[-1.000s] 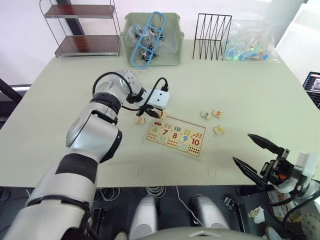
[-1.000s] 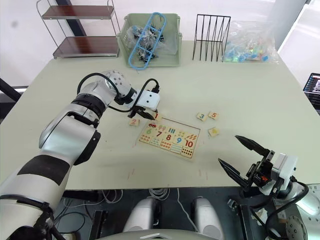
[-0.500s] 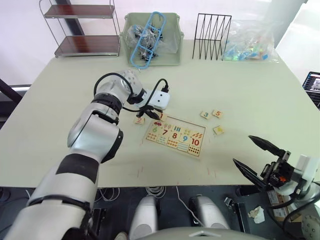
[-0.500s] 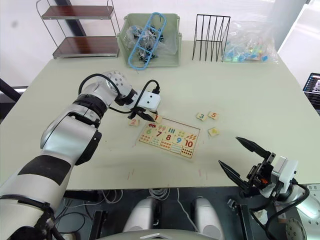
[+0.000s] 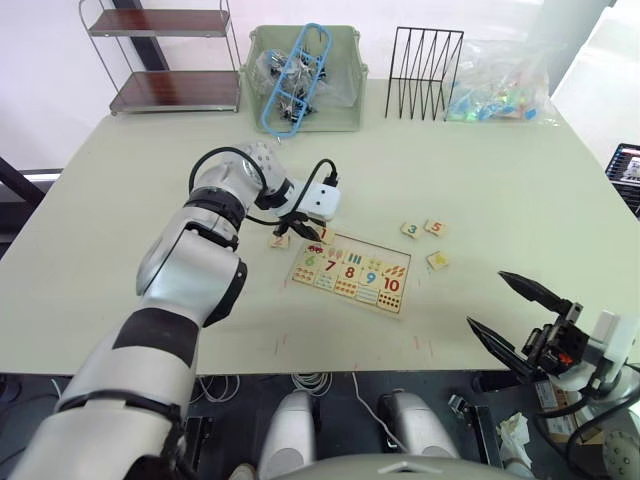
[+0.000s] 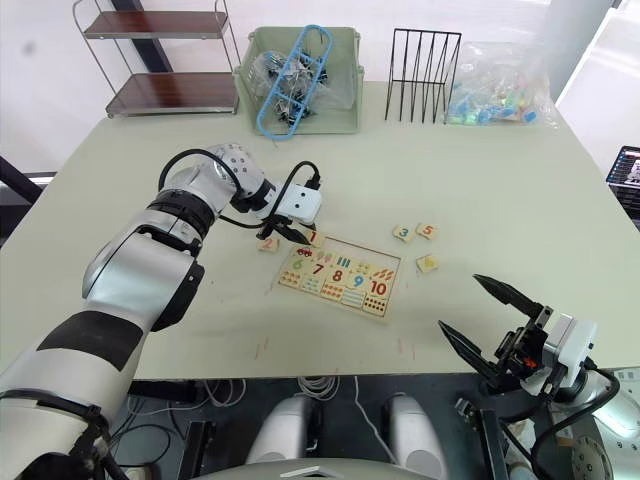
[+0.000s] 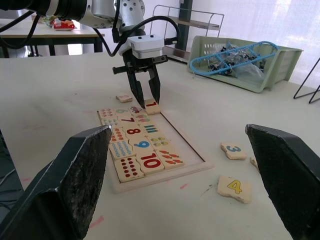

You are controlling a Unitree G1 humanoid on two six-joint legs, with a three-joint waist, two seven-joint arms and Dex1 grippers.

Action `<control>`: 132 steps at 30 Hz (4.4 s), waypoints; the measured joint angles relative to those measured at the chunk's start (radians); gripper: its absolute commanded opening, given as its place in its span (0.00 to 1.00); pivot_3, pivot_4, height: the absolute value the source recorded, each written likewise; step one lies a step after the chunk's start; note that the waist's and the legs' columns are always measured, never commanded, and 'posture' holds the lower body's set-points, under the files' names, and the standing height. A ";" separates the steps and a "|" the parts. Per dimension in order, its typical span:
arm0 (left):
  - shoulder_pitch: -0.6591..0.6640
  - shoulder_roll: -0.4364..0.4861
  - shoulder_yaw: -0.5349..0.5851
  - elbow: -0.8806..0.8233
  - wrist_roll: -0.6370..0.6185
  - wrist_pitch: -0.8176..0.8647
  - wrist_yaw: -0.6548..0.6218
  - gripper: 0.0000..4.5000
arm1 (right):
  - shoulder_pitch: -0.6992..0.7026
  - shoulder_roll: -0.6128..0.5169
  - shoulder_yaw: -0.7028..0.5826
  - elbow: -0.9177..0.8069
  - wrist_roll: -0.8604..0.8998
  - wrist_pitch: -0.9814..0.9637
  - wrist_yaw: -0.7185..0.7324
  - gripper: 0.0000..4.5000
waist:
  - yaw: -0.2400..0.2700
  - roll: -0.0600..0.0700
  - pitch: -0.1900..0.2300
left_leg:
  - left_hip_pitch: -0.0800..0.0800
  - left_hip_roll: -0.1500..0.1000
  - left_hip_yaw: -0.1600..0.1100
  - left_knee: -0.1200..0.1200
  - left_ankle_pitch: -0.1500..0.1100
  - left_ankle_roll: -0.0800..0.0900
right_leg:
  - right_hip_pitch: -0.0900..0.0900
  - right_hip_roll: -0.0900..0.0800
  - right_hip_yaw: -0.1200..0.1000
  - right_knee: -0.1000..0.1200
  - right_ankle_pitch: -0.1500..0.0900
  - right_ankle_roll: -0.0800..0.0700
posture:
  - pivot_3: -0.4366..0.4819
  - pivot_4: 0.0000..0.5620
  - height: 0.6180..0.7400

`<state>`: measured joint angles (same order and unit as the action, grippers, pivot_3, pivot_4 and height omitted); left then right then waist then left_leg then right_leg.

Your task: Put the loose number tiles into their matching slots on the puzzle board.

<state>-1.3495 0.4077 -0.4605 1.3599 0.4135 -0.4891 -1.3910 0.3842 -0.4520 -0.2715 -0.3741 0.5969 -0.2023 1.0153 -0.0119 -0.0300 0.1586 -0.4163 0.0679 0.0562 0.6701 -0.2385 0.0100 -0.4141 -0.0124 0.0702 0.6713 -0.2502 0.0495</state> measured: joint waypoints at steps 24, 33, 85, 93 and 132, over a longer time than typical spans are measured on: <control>-0.001 0.018 0.089 0.000 -0.027 0.041 -0.044 0.99 | -0.007 0.003 0.000 0.019 -0.004 -0.007 0.001 1.00 | 0.000 0.000 0.000 | 0.000 0.000 0.000 0.000 0.000 0.000 | 0.000 0.000 0.000 0.001 0.000 0.000 | 0.48 0.27 1.00; 0.007 0.017 0.261 -0.002 -0.164 0.163 -0.074 0.99 | -0.008 0.010 0.004 0.019 -0.006 -0.018 -0.001 1.00 | -0.001 0.000 0.000 | 0.000 0.000 0.000 0.000 0.000 0.000 | 0.000 0.000 0.000 0.001 0.000 0.000 | 0.48 0.27 1.00; 0.059 -0.072 0.115 -0.035 -0.005 0.105 0.043 0.01 | -0.019 0.017 0.042 0.026 -0.027 -0.021 -0.020 1.00 | 0.000 0.000 0.000 | 0.000 -0.001 -0.001 0.000 0.000 0.000 | 0.000 0.000 0.000 0.002 0.000 0.000 | 0.48 0.27 1.00; 0.059 -0.072 0.106 -0.041 -0.004 0.105 0.038 0.01 | -0.017 0.022 0.042 0.026 -0.031 -0.023 -0.019 1.00 | 0.000 0.000 0.000 | 0.000 -0.001 -0.001 0.000 0.000 0.000 | 0.000 0.000 0.000 0.002 0.000 0.000 | 0.48 0.27 1.00; 0.059 -0.059 0.098 -0.048 -0.004 0.105 0.019 0.01 | -0.025 0.024 0.042 0.040 -0.035 -0.032 -0.003 1.00 | 0.000 0.000 0.000 | 0.000 -0.001 -0.001 0.000 0.000 0.000 | 0.000 0.000 0.000 0.002 0.000 0.000 | 0.48 0.27 1.00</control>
<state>-1.2903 0.3485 -0.3625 1.3117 0.4098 -0.3841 -1.3720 0.3589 -0.4277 -0.2298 -0.3340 0.5616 -0.2346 1.0119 -0.0122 -0.0300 0.1586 -0.4158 0.0670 0.0548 0.6704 -0.2385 0.0100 -0.4139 -0.0123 0.0699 0.6730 -0.2500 0.0495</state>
